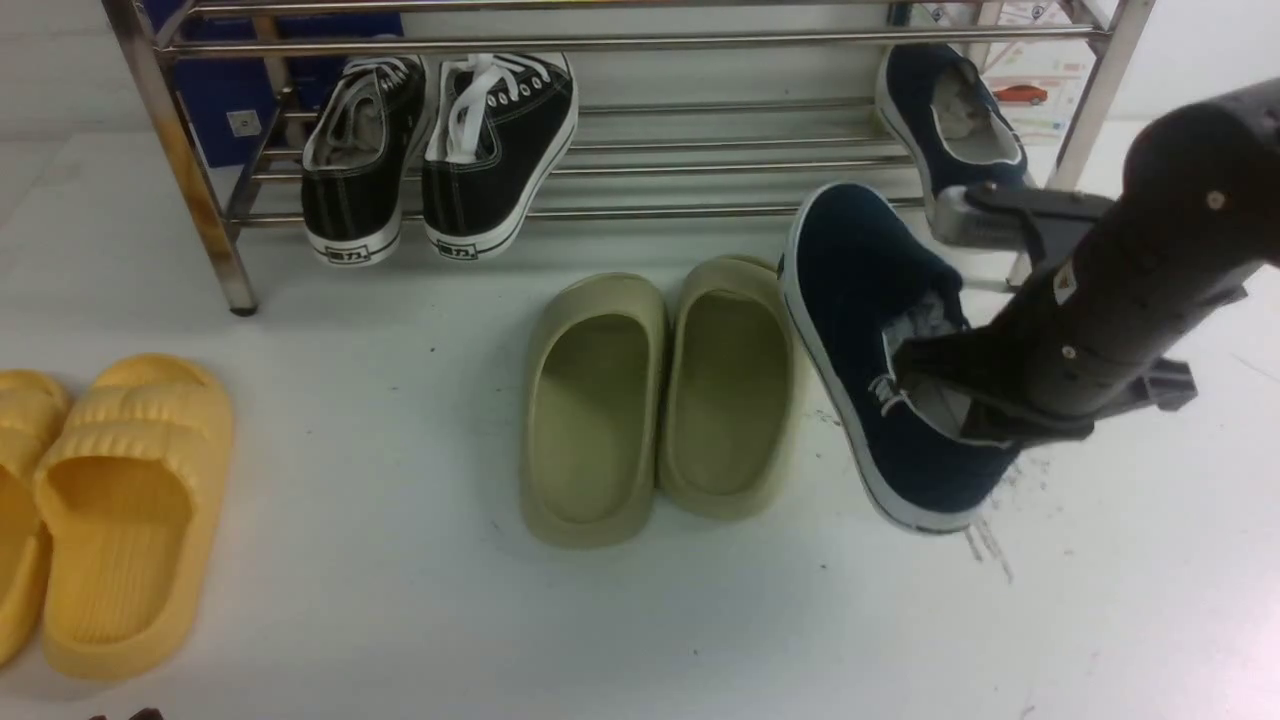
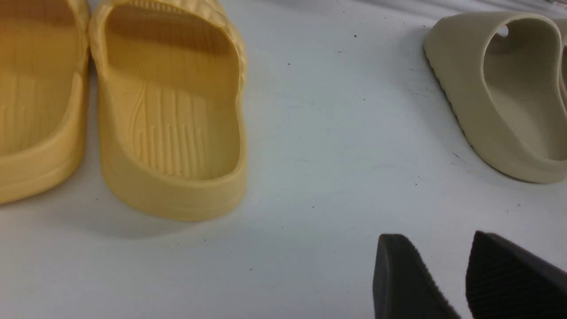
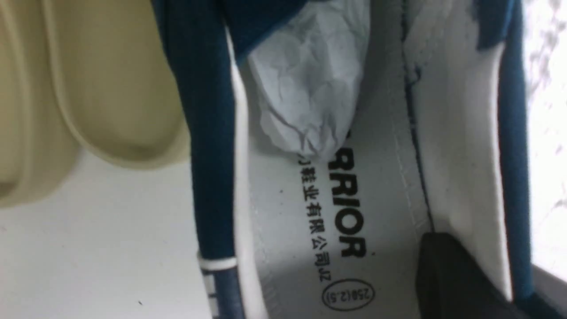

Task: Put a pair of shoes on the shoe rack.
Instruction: Use the right arm to put a shoe into the shoe rack

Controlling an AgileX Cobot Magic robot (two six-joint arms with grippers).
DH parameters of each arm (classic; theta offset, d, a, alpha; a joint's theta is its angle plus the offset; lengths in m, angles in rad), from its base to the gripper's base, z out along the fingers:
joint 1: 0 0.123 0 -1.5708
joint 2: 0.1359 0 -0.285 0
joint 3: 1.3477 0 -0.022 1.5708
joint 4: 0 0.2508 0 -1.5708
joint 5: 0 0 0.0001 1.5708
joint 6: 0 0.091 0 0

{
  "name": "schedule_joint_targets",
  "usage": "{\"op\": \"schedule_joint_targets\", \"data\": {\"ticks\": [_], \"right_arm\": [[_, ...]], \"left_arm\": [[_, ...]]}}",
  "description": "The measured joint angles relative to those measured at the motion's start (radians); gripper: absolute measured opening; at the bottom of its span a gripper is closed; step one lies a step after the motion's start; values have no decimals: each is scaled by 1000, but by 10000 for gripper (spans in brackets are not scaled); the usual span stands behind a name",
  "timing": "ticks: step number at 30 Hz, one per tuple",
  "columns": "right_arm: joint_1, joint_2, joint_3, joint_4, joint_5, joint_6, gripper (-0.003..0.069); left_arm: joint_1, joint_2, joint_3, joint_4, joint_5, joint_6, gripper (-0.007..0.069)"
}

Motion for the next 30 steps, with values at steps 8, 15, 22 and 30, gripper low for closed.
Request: {"op": "schedule_joint_targets", "data": {"ticks": [8,15,22,30], "right_arm": [[-64,106,-167,-1,-31,-15,36],[-71,261,-328,1,-81,-19,36],[-96,416,-510,3,-97,-13,36],[-153,459,-572,0,-135,0,38]], "left_arm": [[0,0,0,0,1,0,238],[0,0,0,0,1,0,238],[0,0,0,0,1,0,238],[0,0,0,0,1,0,238]]}}
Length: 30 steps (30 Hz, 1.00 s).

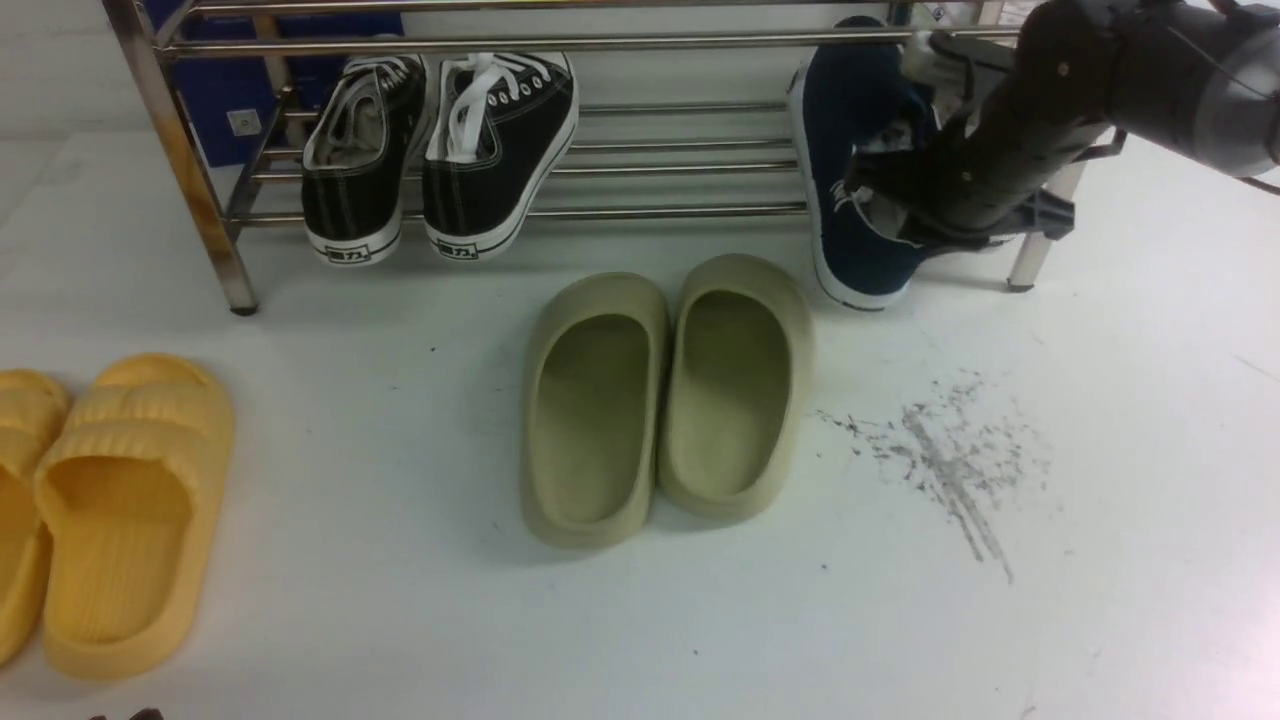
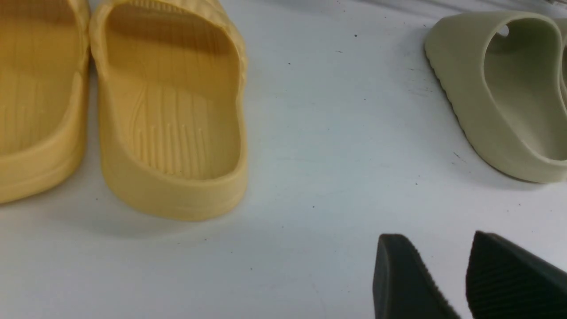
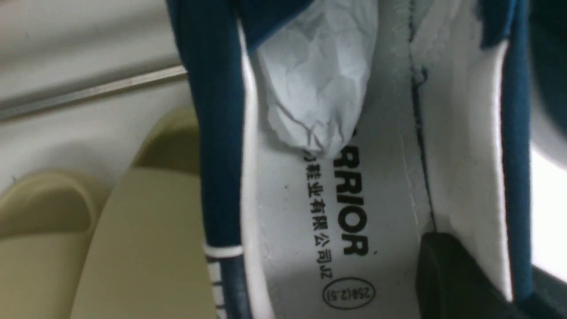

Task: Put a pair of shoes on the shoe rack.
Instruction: Use the right arm to put a shoe into the shoe rack

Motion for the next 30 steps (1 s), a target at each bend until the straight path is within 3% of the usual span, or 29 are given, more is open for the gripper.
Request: {"op": "schedule_joint_targets", "data": {"ticks": [13,17,24,30], "right_arm": [[-5,49,-7,-1,-168,1,69],[-5,62,-8,-1,-191,1,113],[-6,50,-15,-10,-244,1,283],[-6,-11,-16,-12,-183,1,335]], "left_arm": [[0,0,0,0,0,0,238],[0,0,0,0,0,0,238],[0,0,0,0,0,0,238],[0,0,0,0,0,0,238]]}}
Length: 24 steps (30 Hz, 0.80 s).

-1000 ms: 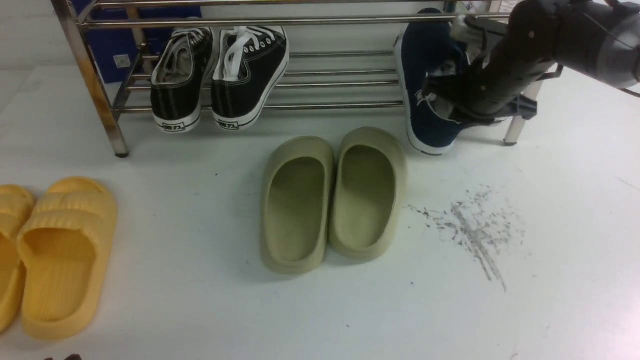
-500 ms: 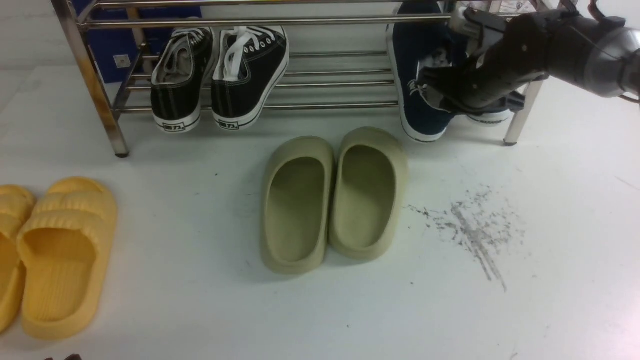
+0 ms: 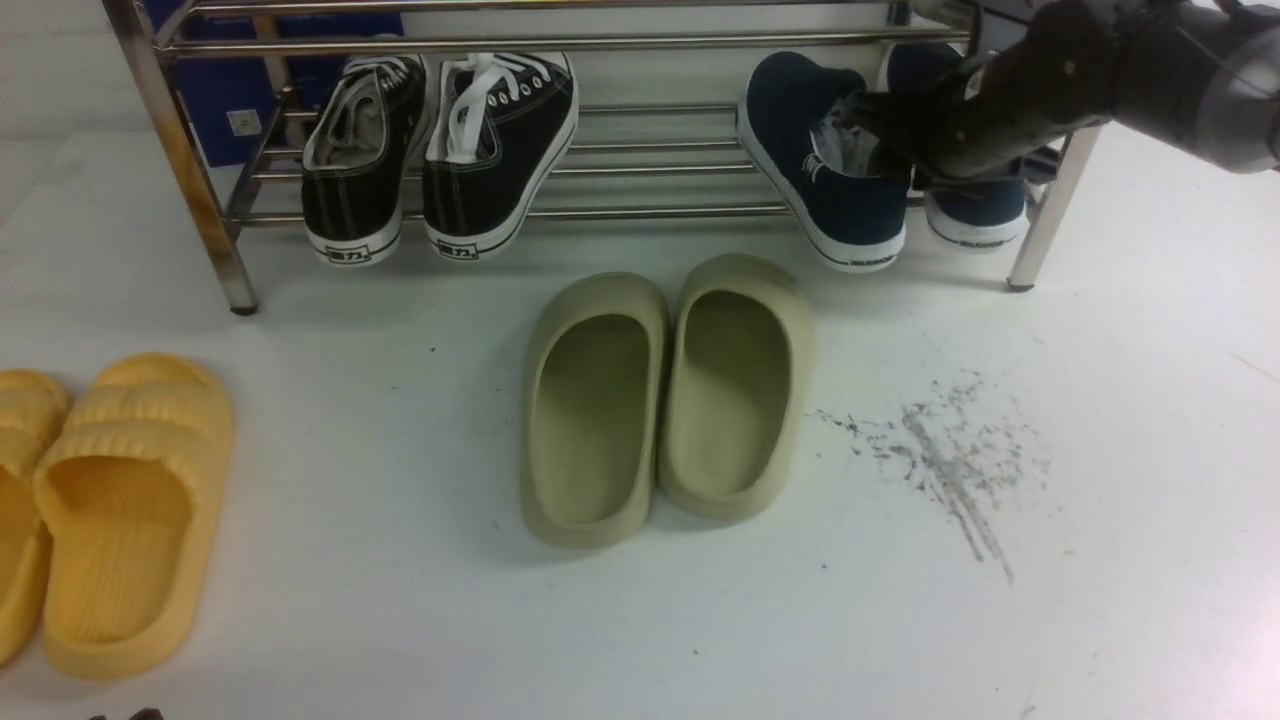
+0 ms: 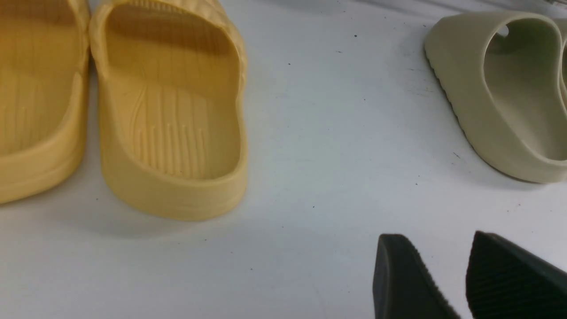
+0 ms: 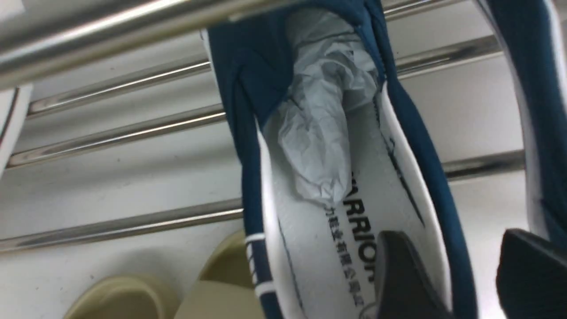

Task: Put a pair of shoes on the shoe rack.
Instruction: Use the right arm to put a shoe into the shoe rack

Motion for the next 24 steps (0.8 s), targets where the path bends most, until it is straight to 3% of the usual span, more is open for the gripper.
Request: {"op": "schedule_joint_targets", "data": {"ticks": [8,12,14,16,24], "right_arm": [[0,-145,0,1,256,-95,330],[0,-151,22,65,378,-192,198],[0,-136,60,133,378,-226,81],[0,-116,91,176,350,-250,10],[1,-2,123,232,99,-282,-3]], "left_arm": [[0,0,0,0,0,0,238],[0,0,0,0,0,0,238],[0,0,0,0,0,0,238],[0,0,0,0,0,0,238],[0,0,0,0,0,0,238]]}}
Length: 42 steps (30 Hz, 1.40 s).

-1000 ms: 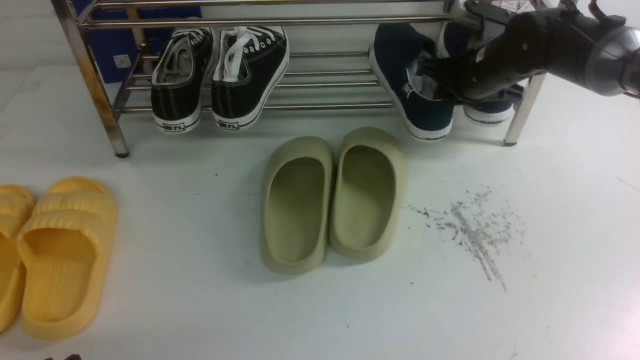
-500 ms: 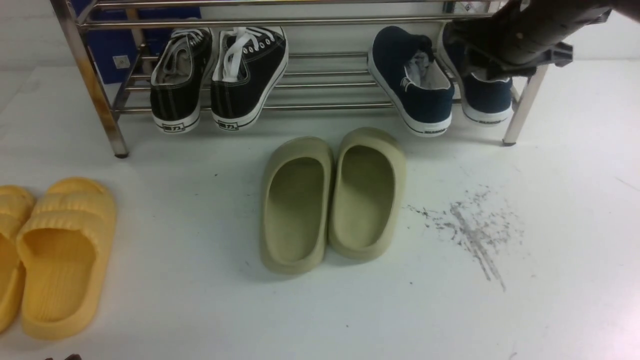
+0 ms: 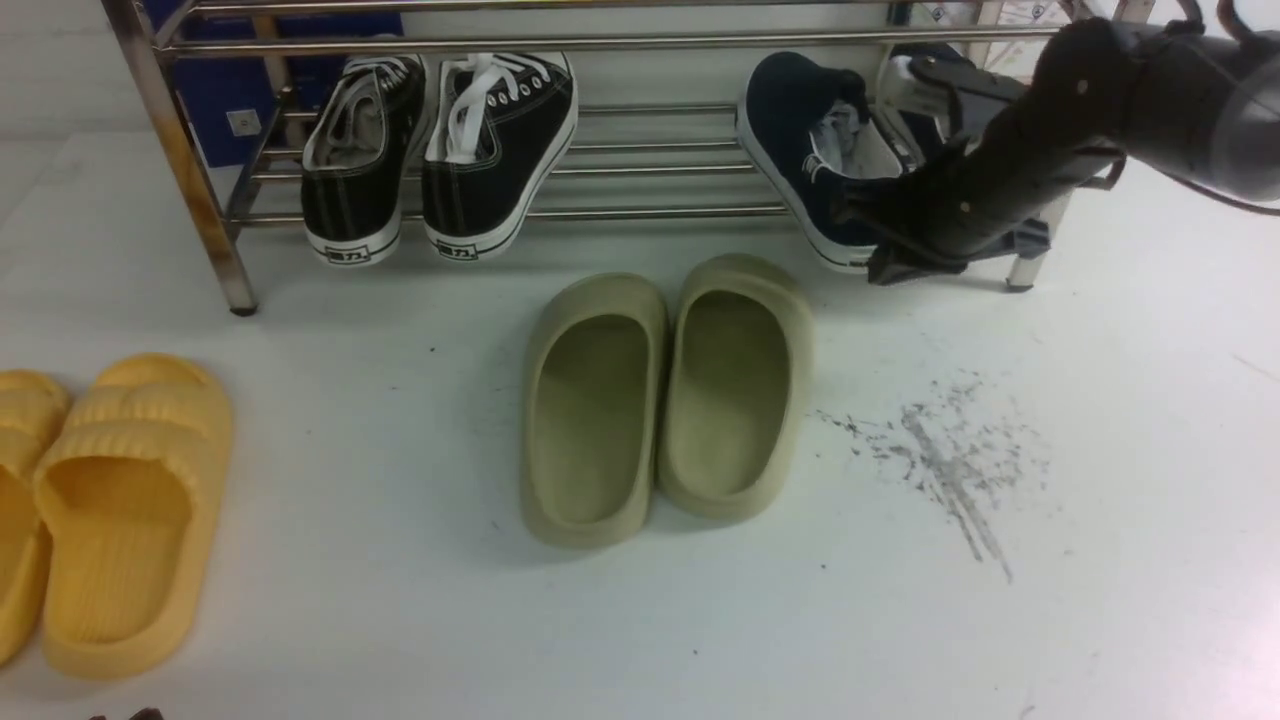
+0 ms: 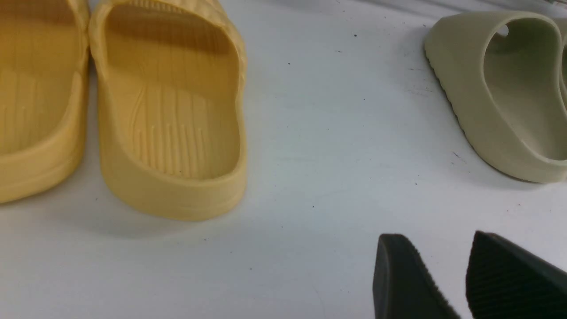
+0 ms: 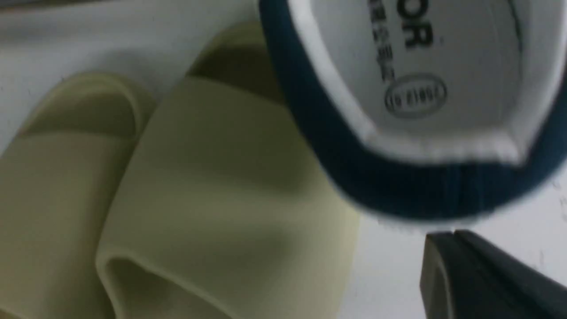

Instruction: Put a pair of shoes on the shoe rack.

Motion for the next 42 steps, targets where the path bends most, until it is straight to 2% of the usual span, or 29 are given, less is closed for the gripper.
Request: {"op": "schedule_joint_targets", "data": {"ticks": [8,18,24,30,32,37,38,40,42], "right_arm": [[2,36,7,217,-188,-1,-3],[-7,43,7,232,-244,-3,2],[-11,41,6,211,-140,-45,7],[-11,-17,6,143,147,-182,13],[-11,-61,6,64,270,-221,15],[-11,-177,6,-241,459,-155,15],[-11,-183,6,-254,464,-150,15],[-11,-287,28,-380,504,-103,17],[-11,-367,60,-401,505,-87,17]], "left_arm": [[0,0,0,0,0,0,238],[0,0,0,0,0,0,238],[0,0,0,0,0,0,238],[0,0,0,0,0,0,238],[0,0,0,0,0,0,238],[0,0,0,0,0,0,238],[0,0,0,0,0,0,238],[0,0,0,0,0,0,238],[0,0,0,0,0,0,238]]}}
